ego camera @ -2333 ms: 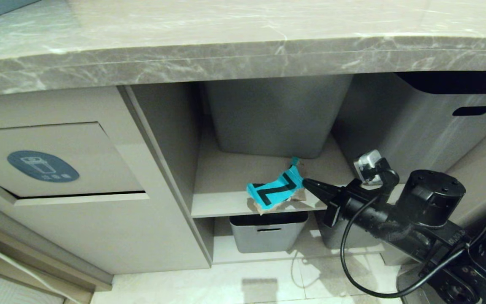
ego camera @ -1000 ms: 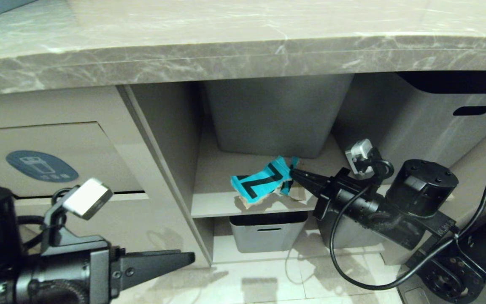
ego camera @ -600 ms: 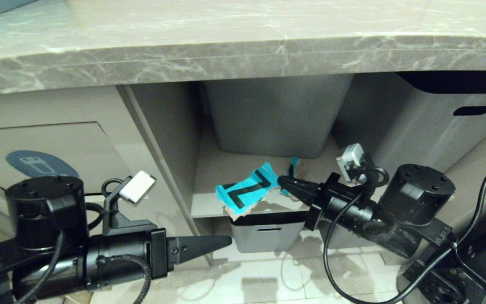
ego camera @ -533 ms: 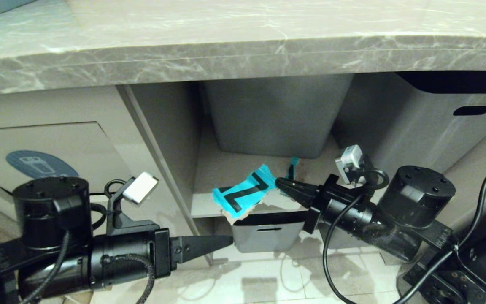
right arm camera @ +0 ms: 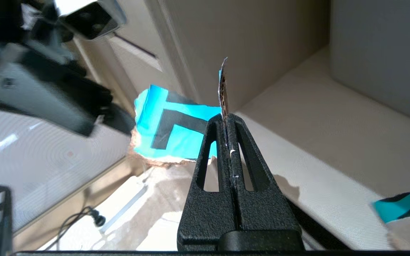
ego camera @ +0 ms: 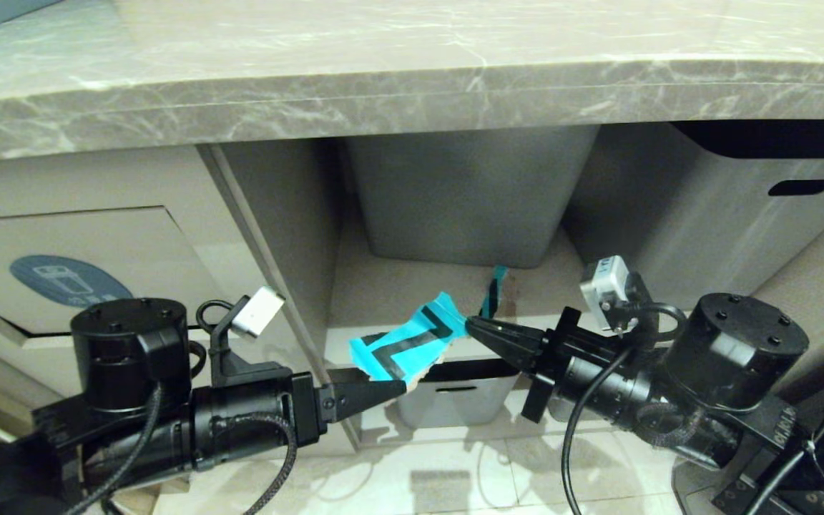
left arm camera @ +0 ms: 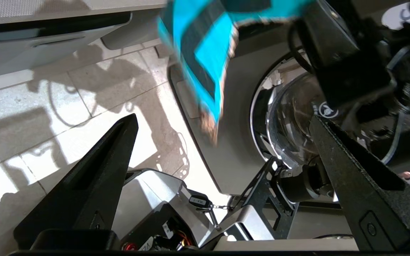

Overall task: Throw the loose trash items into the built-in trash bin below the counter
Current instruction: Hand it to the other hand

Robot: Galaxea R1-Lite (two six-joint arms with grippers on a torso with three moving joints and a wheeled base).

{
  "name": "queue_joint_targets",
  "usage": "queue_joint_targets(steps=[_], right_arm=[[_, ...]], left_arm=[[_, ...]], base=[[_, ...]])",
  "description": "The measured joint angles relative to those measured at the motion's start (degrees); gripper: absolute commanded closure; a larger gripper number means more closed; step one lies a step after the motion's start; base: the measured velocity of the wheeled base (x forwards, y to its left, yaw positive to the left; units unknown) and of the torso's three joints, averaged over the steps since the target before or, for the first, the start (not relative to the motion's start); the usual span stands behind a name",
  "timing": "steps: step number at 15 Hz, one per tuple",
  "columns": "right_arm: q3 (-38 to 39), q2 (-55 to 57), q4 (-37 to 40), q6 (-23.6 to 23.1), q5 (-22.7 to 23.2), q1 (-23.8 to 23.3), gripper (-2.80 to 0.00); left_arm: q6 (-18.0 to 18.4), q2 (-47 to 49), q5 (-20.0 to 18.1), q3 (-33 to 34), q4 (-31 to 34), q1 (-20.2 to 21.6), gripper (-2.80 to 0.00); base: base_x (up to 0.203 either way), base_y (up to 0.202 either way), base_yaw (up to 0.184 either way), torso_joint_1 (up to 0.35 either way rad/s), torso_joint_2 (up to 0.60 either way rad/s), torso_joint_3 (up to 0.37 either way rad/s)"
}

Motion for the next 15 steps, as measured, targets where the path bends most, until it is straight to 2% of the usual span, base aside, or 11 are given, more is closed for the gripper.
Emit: queue_joint_targets(steps=[6,14,15], right_arm=[[4.7,-4.0,0.0,-0.2,0.0,4.4,0.00],[6.3,-6.6,0.0,-0.3,-0.3,6.1,0.00],[6.7,-6.9,0.0,-0.3,-0.3,6.2,0.00]], left_arm=[[-0.1,0.5,2.5,-0.1,-0.1,-2.1,-2.80],[-0.2,-0.7,3.6,0.3,-1.2,-5.0,-2.80],[-0.4,-0.9,4.2,0.3,-1.2,-5.4,0.00]], base=[[0.000,0.000,0.000,0.000,0.00,0.000],[0.000,0.000,0.000,0.000,0.00,0.000],[0.000,0.000,0.000,0.000,0.00,0.000]])
